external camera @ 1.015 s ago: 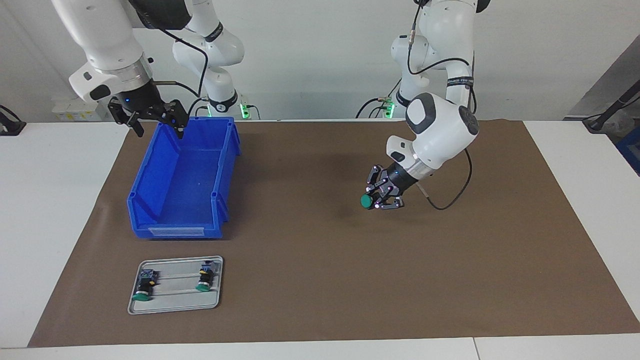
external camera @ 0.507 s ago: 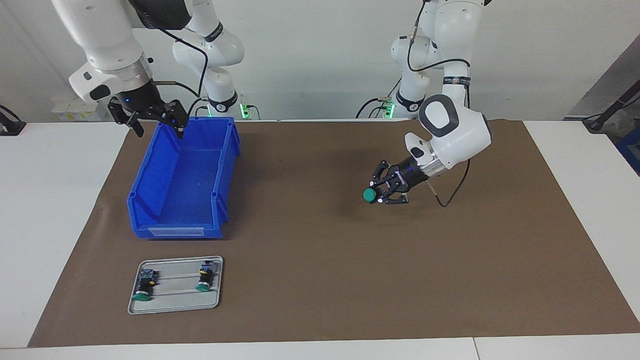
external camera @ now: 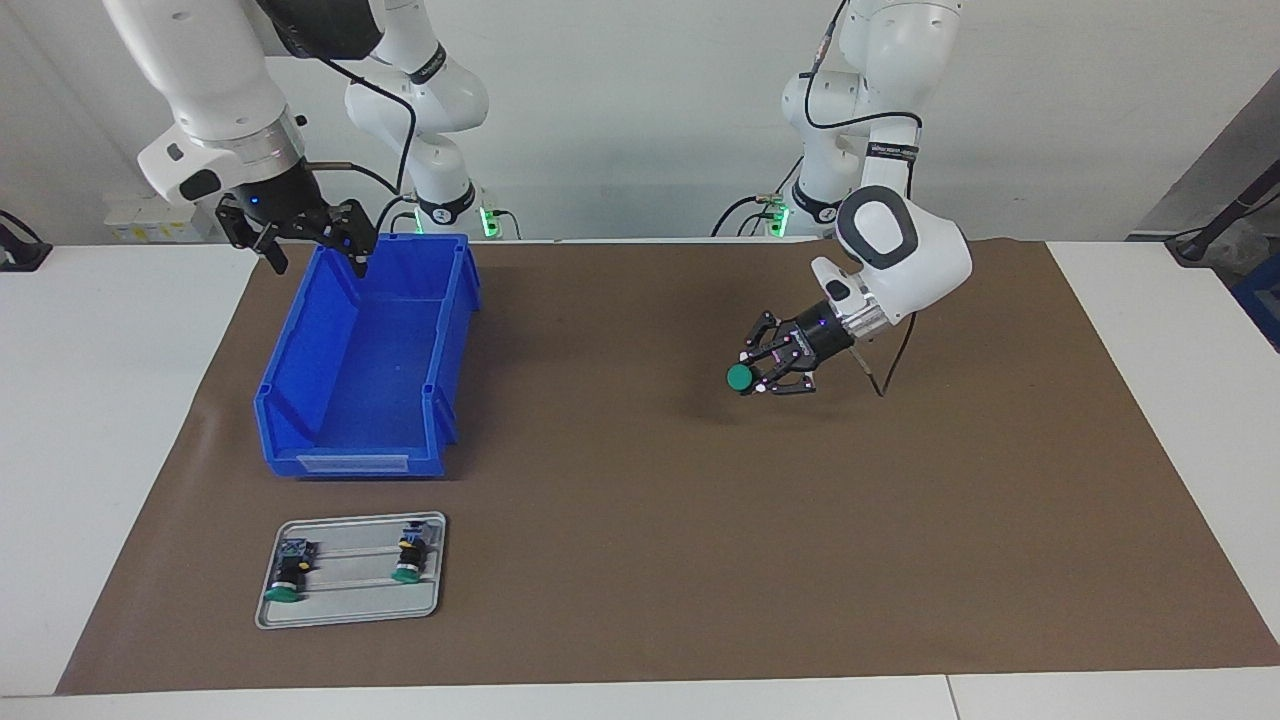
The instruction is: Place and press button with both arms
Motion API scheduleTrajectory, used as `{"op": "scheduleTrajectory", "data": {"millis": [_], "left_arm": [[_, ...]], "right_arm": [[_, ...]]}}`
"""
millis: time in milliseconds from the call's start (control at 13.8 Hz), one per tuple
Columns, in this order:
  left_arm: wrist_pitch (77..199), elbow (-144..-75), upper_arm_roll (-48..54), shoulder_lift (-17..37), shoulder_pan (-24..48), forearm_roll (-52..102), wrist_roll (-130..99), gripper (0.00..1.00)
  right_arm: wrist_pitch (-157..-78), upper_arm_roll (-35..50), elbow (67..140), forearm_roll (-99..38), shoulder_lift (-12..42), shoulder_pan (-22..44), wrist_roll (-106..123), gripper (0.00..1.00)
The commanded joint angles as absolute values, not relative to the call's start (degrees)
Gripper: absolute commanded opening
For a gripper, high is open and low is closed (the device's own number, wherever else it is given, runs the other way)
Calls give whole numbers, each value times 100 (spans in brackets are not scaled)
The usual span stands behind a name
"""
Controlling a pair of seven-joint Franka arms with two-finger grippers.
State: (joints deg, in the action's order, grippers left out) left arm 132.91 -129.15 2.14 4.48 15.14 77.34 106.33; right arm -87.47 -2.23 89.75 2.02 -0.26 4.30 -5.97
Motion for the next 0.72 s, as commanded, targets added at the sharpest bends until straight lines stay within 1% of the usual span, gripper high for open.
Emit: {"op": "scheduleTrajectory", "data": {"millis": [0,145,362,652], "left_arm": [[13386,-13271,229,167,1538,8251,10924,8],[13351,-13482,229,88,1538,8734,11328,8],[13141,-13622,220,70,1451,8798,11566,7],[12509,-13869,211,114,968,8815,12286,6]], "right_arm": [[-8684,-211,9000,132,-79,396,-466,100],[-8684,-211,9000,132,-79,396,-457,100],[-8684,-211,9009,132,-79,396,-466,100],[-8684,-211,9000,132,-79,396,-457,100]]}}
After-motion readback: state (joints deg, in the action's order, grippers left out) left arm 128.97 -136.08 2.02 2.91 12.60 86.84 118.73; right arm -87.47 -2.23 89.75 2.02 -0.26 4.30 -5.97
